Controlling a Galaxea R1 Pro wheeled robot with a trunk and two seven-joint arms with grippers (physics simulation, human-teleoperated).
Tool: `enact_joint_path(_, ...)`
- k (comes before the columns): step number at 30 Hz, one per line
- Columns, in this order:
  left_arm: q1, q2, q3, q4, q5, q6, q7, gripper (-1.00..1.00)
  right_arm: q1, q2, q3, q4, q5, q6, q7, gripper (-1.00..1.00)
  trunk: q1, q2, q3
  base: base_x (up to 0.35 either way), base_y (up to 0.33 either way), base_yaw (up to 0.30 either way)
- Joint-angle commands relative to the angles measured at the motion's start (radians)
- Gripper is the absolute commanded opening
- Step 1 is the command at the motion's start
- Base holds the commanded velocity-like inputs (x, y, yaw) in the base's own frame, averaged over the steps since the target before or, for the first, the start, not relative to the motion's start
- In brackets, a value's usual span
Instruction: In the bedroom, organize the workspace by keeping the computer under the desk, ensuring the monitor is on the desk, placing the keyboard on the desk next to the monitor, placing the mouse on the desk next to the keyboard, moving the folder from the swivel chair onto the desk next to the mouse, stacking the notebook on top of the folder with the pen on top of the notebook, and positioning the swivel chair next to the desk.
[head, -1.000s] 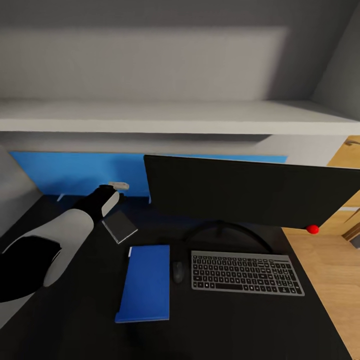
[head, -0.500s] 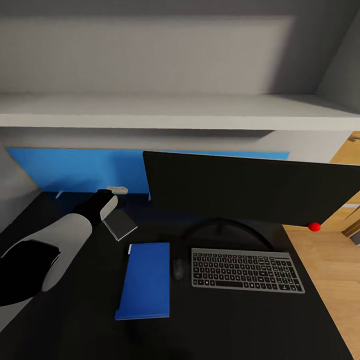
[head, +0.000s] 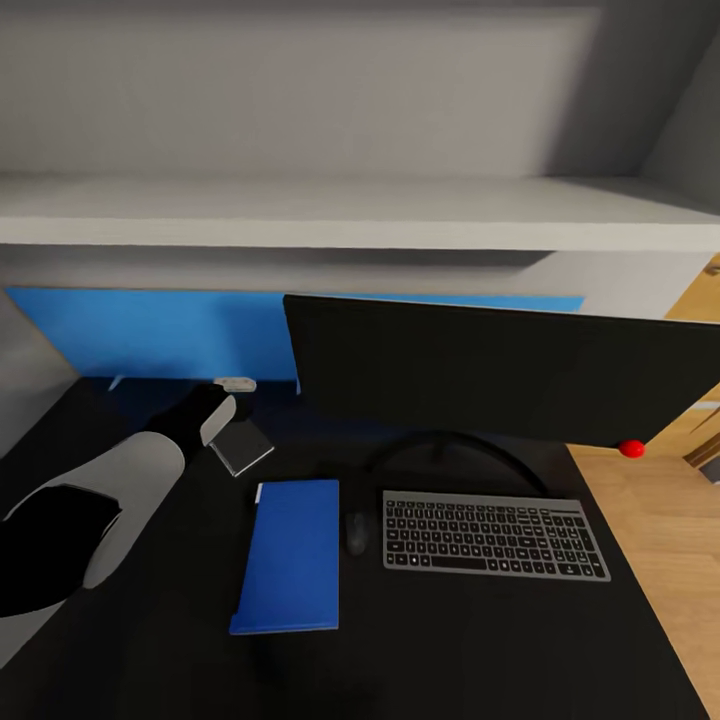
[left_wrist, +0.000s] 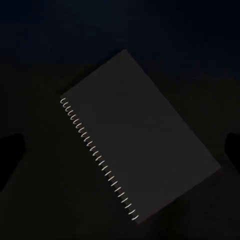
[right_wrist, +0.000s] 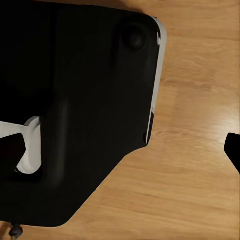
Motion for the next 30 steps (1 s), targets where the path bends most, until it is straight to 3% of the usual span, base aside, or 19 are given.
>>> enact_joint_path(1, 0.000, 0.000, -0.008, -0.002, 0.010, 0.004, 0.007, 1.00, 0.000, -0.001, 0.005, -0.001, -0.011, -0.001, 0.004, 1.00, 0.001, -0.002, -0.003, 0.000, 0.000, 0.000)
enact_joint_path(24, -0.014, -0.001, -0.012, -0.004, 0.006, 0.011, 0.010, 1.00, 0.000, 0.000, 0.008, -0.001, -0.010, -0.002, 0.003, 1.00, 0.001, -0.002, -0.040, 0.000, 0.000, 0.000)
enact_joint_path(30, -0.052, 0.002, -0.012, -0.004, 0.007, 0.026, 0.009, 1.00, 0.000, 0.000, 0.008, 0.000, -0.010, -0.002, 0.002, 1.00, 0.001, -0.002, -0.050, 0.000, 0.000, 0.000)
